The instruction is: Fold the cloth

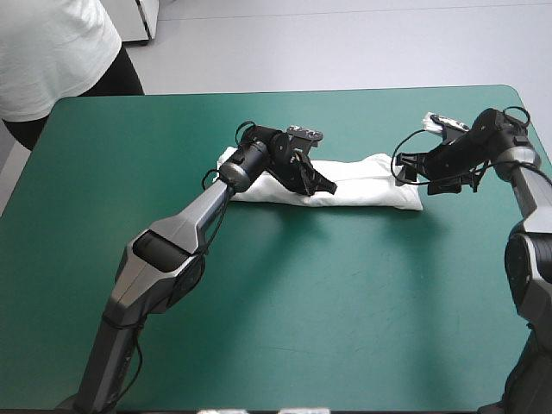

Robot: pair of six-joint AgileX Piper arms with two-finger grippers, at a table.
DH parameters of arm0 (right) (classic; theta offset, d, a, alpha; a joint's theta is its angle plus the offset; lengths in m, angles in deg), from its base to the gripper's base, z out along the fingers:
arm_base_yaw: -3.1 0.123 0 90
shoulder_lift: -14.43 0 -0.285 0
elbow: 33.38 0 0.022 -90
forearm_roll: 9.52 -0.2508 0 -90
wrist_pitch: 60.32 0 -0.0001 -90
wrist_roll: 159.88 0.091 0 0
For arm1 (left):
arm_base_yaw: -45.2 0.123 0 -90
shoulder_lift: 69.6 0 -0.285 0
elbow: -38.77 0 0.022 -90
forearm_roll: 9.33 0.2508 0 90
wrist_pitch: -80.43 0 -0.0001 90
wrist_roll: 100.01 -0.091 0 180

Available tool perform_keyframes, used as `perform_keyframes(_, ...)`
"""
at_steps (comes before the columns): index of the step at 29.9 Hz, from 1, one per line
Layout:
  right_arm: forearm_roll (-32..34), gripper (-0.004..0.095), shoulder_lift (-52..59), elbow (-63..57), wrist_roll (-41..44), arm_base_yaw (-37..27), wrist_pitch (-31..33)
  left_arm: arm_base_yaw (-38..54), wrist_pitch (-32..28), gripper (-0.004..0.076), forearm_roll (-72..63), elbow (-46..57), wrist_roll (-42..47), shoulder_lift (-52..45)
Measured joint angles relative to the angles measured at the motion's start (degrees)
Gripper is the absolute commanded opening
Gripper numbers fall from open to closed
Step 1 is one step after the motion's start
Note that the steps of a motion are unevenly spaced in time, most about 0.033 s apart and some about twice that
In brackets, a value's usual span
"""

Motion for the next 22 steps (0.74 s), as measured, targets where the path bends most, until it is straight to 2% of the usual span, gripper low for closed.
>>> perform_keyframes(7,-6.33,0.0671,-4.53,0.05,-3.11,0.0,-1.24,0.0,0.02,-0.001,-0.06,0.0,-0.05,0.0)
perform_keyframes(9,-8.07,0.0639,-5.12,0.2,-3.96,-0.2,-1.31,0.0,0.02,-0.001,-0.06,0.0,-0.1,0.0)
perform_keyframes(11,-9.03,0.0514,-5.62,0.51,-4.29,-0.33,-1.23,0.0,0.02,-0.001,-0.06,0.0,-0.37,0.0)
perform_keyframes(12,-8.93,0.0376,-5.84,0.64,-4.04,-0.38,-1.23,0.0,0.02,-0.001,-0.06,0.0,-0.59,0.04)
perform_keyframes(14,-7.71,0.016,-6.1,0.66,-2.7,-0.38,-1.29,0.0,0.07,-0.001,-0.06,0.0,-0.77,0.04)
perform_keyframes(15,-6.77,0.0001,-6.17,0.71,-1.95,-0.31,-1.48,0.0,0.07,-0.001,-0.06,0.0,-0.88,0.04)
perform_keyframes(18,-3.58,-0.0014,-6.35,0.72,-0.28,0.09,-1.66,0.0,0.12,-0.001,-0.06,0.0,-1.03,0.04)
perform_keyframes(22,-3.15,-0.0017,-6.41,0.77,-0.13,0.78,-1.02,0.0,0.12,-0.001,-0.06,0.0,-1.05,0.04)
